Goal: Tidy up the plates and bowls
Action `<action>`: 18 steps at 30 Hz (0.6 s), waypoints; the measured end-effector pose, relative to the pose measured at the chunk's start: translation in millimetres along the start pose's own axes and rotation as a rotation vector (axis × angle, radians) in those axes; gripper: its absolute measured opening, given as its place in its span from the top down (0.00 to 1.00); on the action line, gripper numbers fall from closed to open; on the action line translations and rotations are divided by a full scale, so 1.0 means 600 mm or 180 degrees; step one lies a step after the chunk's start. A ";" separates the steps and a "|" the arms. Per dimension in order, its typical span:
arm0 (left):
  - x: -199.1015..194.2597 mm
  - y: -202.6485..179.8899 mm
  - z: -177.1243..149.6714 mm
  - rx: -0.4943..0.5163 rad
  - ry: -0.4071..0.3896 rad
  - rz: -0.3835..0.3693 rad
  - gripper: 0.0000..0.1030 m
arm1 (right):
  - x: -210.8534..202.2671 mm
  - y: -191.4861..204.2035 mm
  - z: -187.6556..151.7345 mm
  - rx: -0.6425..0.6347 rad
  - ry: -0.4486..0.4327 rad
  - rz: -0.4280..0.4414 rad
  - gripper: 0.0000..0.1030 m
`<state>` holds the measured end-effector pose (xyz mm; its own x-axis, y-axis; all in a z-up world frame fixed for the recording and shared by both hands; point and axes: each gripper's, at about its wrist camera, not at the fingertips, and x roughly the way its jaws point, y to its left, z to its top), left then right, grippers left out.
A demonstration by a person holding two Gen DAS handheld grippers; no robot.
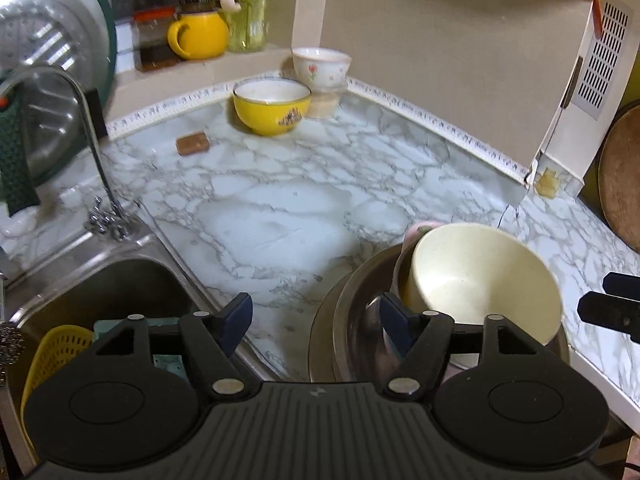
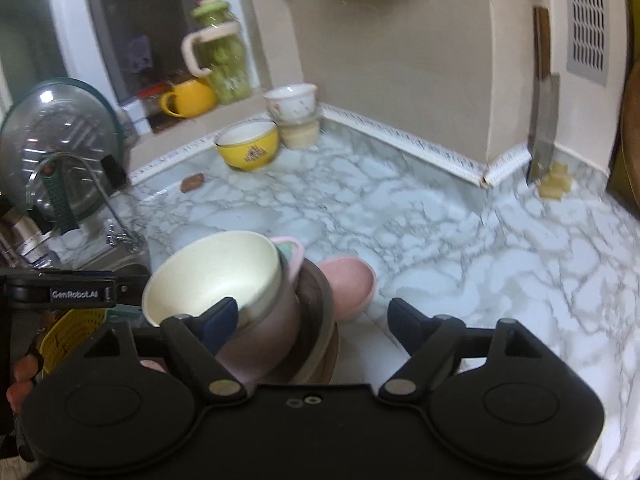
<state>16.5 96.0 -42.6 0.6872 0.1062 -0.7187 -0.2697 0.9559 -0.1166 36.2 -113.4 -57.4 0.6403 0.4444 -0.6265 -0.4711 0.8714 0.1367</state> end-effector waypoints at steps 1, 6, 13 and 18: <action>-0.007 -0.004 -0.001 0.0016 -0.0048 0.0022 0.31 | -0.006 0.002 0.000 -0.0033 -0.0049 0.0019 0.15; -0.042 -0.028 -0.010 0.0056 -0.0191 0.0067 0.25 | -0.040 0.011 -0.004 -0.0203 -0.0269 0.0106 0.06; -0.083 -0.063 -0.031 0.0046 -0.0304 0.0045 0.23 | -0.077 0.007 -0.013 -0.0227 -0.0452 0.0175 0.00; -0.105 -0.082 -0.049 0.0023 -0.0320 0.0015 0.22 | -0.098 -0.002 -0.026 -0.0191 -0.0533 0.0175 0.00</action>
<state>-33.3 34.3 -11.4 0.7503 0.1373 -0.6466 -0.2685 0.9572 -0.1083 -10.3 -143.7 -32.4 0.7023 0.5239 -0.4820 -0.5404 0.8331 0.1181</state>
